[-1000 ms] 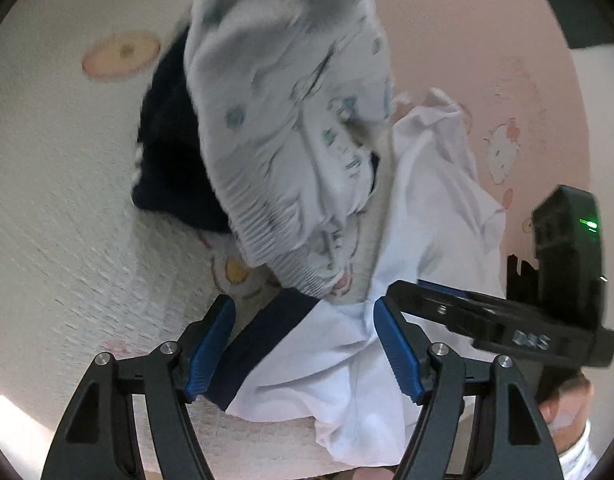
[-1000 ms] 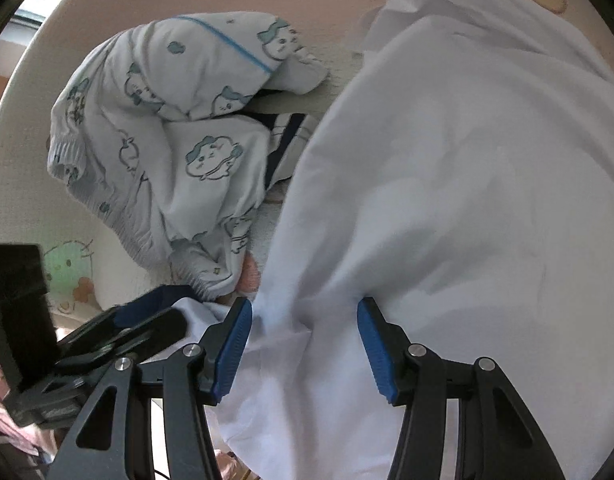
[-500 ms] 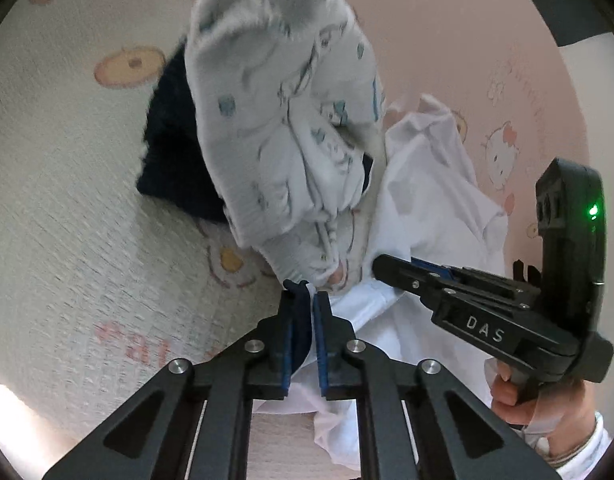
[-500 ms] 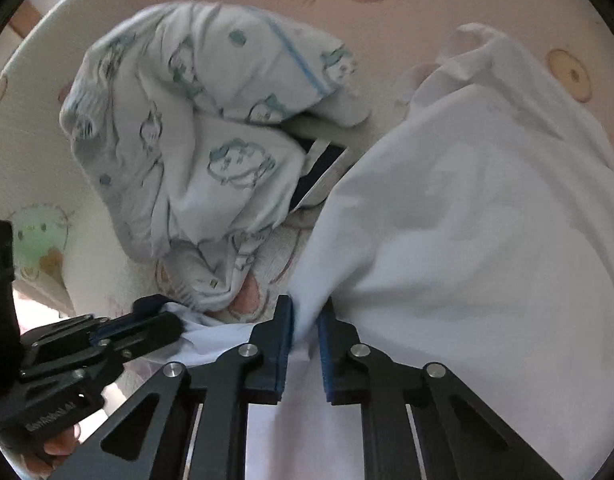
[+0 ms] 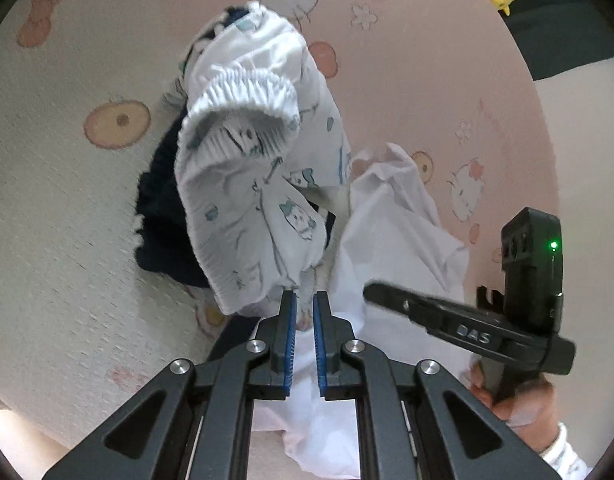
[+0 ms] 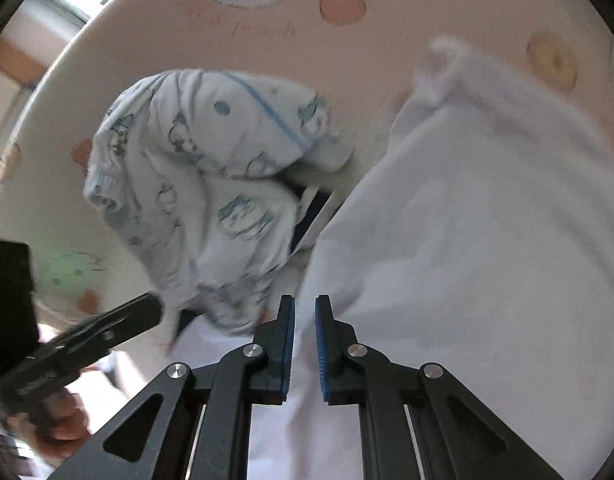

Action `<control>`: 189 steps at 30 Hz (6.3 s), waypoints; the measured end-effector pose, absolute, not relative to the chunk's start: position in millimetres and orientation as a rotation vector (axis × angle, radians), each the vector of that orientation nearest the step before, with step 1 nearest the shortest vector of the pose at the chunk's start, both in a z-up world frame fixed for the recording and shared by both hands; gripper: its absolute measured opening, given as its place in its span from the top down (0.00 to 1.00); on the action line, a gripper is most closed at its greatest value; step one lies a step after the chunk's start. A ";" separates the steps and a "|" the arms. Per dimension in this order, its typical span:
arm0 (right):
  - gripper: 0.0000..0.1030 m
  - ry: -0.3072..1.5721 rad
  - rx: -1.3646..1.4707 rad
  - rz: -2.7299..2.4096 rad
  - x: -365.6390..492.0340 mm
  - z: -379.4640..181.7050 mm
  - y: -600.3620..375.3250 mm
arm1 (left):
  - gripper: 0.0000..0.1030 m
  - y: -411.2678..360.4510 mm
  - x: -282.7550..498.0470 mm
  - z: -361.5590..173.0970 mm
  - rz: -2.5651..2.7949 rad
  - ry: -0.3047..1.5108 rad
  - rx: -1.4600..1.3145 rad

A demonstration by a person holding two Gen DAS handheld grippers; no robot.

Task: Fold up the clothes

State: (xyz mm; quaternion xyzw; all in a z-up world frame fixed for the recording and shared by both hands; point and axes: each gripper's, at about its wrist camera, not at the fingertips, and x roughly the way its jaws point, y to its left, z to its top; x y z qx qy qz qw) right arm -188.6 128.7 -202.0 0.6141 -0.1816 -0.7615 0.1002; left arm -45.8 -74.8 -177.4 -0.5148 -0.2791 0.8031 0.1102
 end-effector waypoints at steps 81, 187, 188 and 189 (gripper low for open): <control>0.21 -1.630 1.321 -2.593 185.7 -182.8 386.1 | 0.29 -39.9 68.5 -202.3 2.272 -0.924 -1.585; 0.32 -1.892 1.194 -2.588 165.0 -206.7 448.0 | 0.23 -97.4 75.6 -227.0 2.403 -1.305 -1.426; 0.30 -1.888 1.195 -2.588 165.2 -206.6 448.0 | 0.23 -98.8 75.2 -228.2 2.396 -1.320 -1.421; 0.27 -1.897 1.181 -2.578 165.3 -208.4 448.1 | 0.23 -100.0 74.7 -229.2 2.390 -1.335 -1.413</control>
